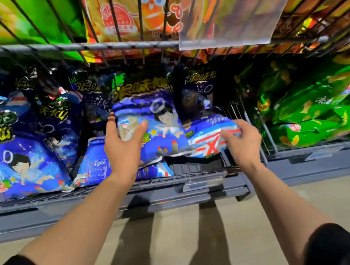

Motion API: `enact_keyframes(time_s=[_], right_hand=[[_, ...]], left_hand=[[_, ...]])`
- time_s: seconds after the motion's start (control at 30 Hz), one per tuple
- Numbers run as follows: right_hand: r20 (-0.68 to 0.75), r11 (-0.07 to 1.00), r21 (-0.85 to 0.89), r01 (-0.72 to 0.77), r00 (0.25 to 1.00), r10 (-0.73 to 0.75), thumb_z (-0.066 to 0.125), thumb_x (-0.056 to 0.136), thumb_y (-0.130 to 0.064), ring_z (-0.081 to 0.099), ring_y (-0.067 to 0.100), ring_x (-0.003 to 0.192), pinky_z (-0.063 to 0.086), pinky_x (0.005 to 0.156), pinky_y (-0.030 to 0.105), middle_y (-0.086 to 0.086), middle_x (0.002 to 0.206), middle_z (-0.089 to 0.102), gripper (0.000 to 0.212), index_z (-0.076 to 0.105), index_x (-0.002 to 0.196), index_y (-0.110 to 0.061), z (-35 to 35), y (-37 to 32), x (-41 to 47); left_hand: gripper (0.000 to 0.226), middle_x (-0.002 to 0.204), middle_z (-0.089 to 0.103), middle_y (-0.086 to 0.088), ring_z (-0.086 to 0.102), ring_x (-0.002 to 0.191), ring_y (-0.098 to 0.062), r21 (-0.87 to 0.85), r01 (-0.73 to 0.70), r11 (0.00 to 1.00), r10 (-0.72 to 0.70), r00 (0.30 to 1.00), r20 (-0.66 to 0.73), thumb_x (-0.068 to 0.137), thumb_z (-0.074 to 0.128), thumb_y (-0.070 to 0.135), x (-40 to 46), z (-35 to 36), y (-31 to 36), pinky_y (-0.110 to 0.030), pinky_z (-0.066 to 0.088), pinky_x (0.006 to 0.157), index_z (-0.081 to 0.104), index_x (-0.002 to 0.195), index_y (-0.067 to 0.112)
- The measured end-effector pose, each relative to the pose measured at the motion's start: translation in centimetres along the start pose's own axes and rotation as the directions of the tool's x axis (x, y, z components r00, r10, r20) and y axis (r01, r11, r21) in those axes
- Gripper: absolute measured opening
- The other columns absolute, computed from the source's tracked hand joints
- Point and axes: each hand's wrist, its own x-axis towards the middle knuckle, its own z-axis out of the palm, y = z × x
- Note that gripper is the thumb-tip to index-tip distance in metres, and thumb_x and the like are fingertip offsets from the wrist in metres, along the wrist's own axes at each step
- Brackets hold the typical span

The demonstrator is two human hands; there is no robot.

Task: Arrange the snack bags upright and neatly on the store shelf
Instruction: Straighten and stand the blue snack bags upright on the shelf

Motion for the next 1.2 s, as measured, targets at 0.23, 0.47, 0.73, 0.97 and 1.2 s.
enact_keyframes(time_s=[0.23,0.47,0.73,0.97,1.2], right_hand=[[-0.301,0.887,0.461,0.027,0.945,0.128,0.069,0.071,-0.009,0.052,0.008,0.054,0.044,0.057,0.025,0.0,0.058,0.056,0.006,0.064,0.073,-0.006,-0.3,-3.8,3.2],[-0.28,0.721,0.692,-0.044,0.904,0.324,0.066,0.081,-0.013,0.045,-0.001,0.049,0.037,0.052,0.02,-0.005,0.058,0.049,0.019,0.052,0.091,-0.006,0.7,-3.3,3.9],[0.18,0.862,0.435,-0.261,0.963,0.2,0.091,0.048,-0.034,0.053,0.018,0.12,0.049,0.099,0.036,0.007,0.133,0.049,0.11,0.025,0.134,-0.018,3.8,-2.3,0.2],[0.147,0.981,-0.062,-0.184,0.97,0.192,0.089,0.053,-0.031,0.065,0.029,0.088,0.055,0.079,0.049,0.009,0.106,0.066,0.072,0.046,0.11,-0.019,5.7,-0.7,0.8],[-0.116,0.909,-0.326,-0.261,0.965,0.235,0.073,0.075,-0.047,0.058,0.033,0.102,0.047,0.074,0.039,0.012,0.105,0.062,0.053,0.05,0.104,-0.009,5.6,-1.1,1.5]], left_hand=[[0.039,0.043,0.04,0.021,0.032,0.047,0.0,-0.095,0.006,0.995,-0.021,0.988,-0.154,0.089,0.062,0.032,1.2,-2.7,0.6,-0.017,0.029,0.051,0.033,0.064,0.026],[0.028,0.069,0.048,0.009,0.046,0.061,-0.002,-0.098,0.085,0.992,-0.095,0.99,-0.103,0.088,0.061,0.041,1.2,-1.7,0.7,-0.032,0.041,0.07,0.051,0.087,0.015],[0.061,0.127,0.052,-0.023,0.051,0.11,-0.036,0.001,0.203,0.979,-0.199,0.96,-0.199,0.091,0.055,0.046,1.7,-1.9,1.1,-0.036,0.04,0.083,0.045,0.126,-0.002],[0.057,0.125,0.058,-0.014,0.054,0.115,-0.03,0.008,0.206,0.978,-0.201,0.959,-0.2,0.09,0.055,0.047,2.5,-1.3,0.6,-0.033,0.042,0.086,0.045,0.131,0.008],[0.062,0.127,0.059,-0.013,0.054,0.117,-0.028,0.048,0.187,0.981,-0.172,0.96,-0.222,0.087,0.061,0.045,2.3,-1.1,-0.4,-0.036,0.044,0.095,0.045,0.133,0.008]])
